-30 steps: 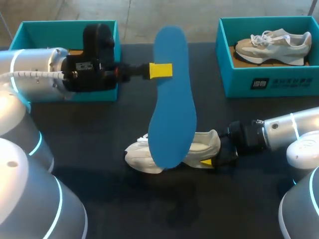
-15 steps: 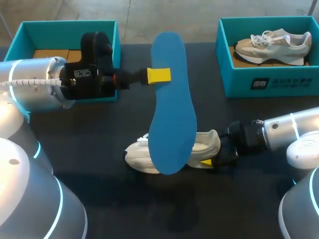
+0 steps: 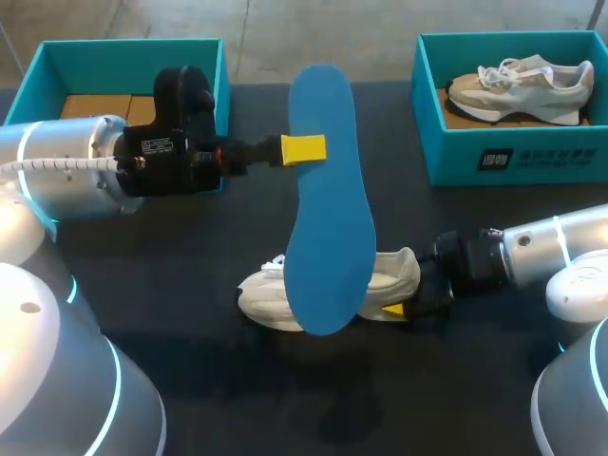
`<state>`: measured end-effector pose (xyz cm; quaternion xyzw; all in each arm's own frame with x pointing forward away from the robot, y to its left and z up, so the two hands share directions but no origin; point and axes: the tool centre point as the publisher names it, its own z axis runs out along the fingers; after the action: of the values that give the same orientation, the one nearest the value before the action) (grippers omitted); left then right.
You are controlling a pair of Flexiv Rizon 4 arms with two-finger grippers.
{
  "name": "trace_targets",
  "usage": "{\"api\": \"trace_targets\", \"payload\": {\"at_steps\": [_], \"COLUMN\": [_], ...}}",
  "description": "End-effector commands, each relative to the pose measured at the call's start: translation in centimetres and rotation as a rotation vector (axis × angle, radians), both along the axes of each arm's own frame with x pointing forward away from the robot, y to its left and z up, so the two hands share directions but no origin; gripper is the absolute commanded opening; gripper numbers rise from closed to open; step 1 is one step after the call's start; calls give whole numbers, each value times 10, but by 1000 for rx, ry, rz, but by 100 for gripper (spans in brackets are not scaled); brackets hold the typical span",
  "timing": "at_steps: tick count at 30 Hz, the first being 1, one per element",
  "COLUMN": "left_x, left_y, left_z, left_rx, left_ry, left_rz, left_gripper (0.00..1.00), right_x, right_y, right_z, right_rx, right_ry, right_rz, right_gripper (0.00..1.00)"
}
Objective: Take the shoe out of the shoebox, open the shoe tongue, remove and reinsert the insole, then place the shoe into the shoebox
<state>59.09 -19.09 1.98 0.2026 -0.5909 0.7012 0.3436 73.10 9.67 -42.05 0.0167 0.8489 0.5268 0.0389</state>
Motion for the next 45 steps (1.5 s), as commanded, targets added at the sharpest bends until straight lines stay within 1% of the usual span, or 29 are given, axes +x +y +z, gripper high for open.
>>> {"api": "trace_targets", "payload": {"at_steps": [1,15,16,17,18,32,40,45], "left_x": [-2,-2,-2,-2,-2,-2,-2,-2], "left_y": [0,0,0,0,0,0,0,0], "left_z": [-2,-2,-2,-2,-2,-2,-2,-2], "left_rx": [-2,-2,-2,-2,-2,-2,-2,-2], "left_ry": [1,1,1,1,1,1,1,1], "left_rz": [3,3,3,3,3,3,3,3], "left_gripper": [0,0,0,0,0,0,0,0], "right_x": [-1,-1,-1,-1,-1,-1,-1,-3], "right_y": [1,1,1,1,1,1,-3,-7], "right_z": [0,0,0,0,0,0,8,16], "right_rx": [-3,-3,-3,-3,-3,-3,-49,-76], "right_ry": [-1,-1,-1,-1,-1,-1,15,17], "right_rz": [-1,-1,-1,-1,-1,-1,-12,-34], "right_gripper": [0,0,16,42,99,100,100,100]}}
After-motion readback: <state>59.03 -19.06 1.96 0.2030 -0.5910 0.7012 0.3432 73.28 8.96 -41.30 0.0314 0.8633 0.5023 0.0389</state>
